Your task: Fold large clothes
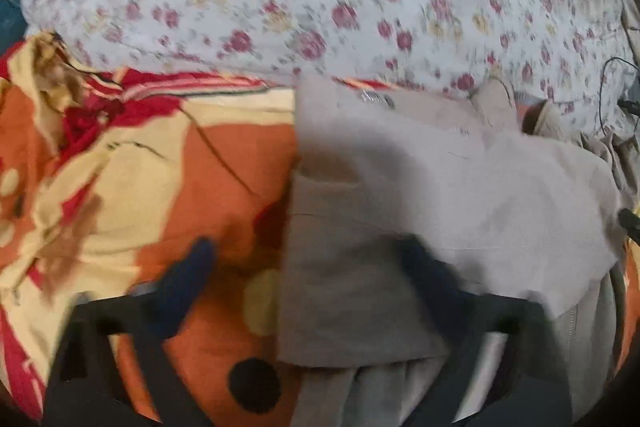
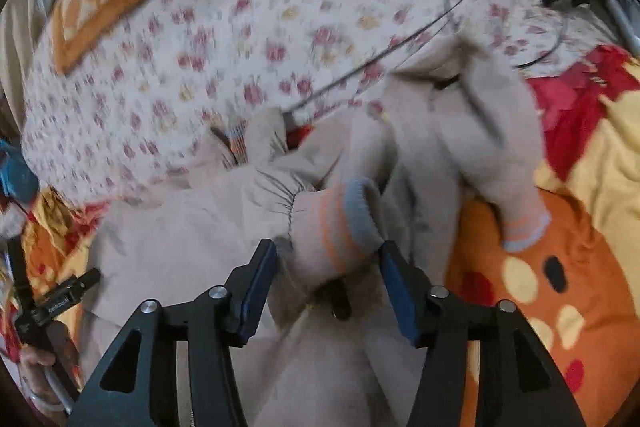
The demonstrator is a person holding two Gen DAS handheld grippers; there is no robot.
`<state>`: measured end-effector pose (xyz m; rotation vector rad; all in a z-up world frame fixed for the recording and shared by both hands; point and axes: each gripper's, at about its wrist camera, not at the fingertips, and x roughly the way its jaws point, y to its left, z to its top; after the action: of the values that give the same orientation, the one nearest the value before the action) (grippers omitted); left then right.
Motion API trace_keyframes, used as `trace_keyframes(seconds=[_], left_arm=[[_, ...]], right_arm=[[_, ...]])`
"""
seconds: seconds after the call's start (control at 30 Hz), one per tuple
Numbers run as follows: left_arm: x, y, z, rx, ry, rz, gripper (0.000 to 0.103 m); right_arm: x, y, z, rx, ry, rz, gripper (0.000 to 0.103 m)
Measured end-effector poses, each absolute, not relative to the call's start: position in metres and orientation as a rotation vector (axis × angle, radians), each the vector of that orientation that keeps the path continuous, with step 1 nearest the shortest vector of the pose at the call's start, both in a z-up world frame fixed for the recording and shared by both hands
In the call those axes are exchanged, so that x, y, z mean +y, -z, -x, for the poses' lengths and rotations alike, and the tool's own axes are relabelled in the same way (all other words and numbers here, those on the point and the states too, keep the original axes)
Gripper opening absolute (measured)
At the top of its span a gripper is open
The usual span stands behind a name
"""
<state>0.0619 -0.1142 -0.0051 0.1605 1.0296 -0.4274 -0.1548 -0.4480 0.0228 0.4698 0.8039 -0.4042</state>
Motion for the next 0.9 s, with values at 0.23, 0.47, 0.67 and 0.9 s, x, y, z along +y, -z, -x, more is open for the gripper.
trace_keyframes(seconds=[0.23, 0.47, 0.67, 0.9], left_arm=[[-0.086, -0.007, -0.075, 1.041, 0.37, -0.022, 0.001], [-0.056, -0.008, -0.081, 1.088, 0.295, 0.046, 0.0], [-0.073, -0.042, -0.054, 0.937, 0.35, 0.011, 0.066], [-0.122, -0.019, -0.035, 0.986, 0.458, -0.157, 0.073]], right_arm=[[-0.425, -0.024, 0.13, 0.771, 0.383, -0.301, 0.02], [-0.459, -0.007, 0.13, 0.842, 0.437, -0.397, 0.032], [-0.452, -0.056, 0.172, 0.702, 0.459, -0.366, 0.037], [-0.418, 0.012, 0.115, 0.937, 0.345, -0.265, 0.035]])
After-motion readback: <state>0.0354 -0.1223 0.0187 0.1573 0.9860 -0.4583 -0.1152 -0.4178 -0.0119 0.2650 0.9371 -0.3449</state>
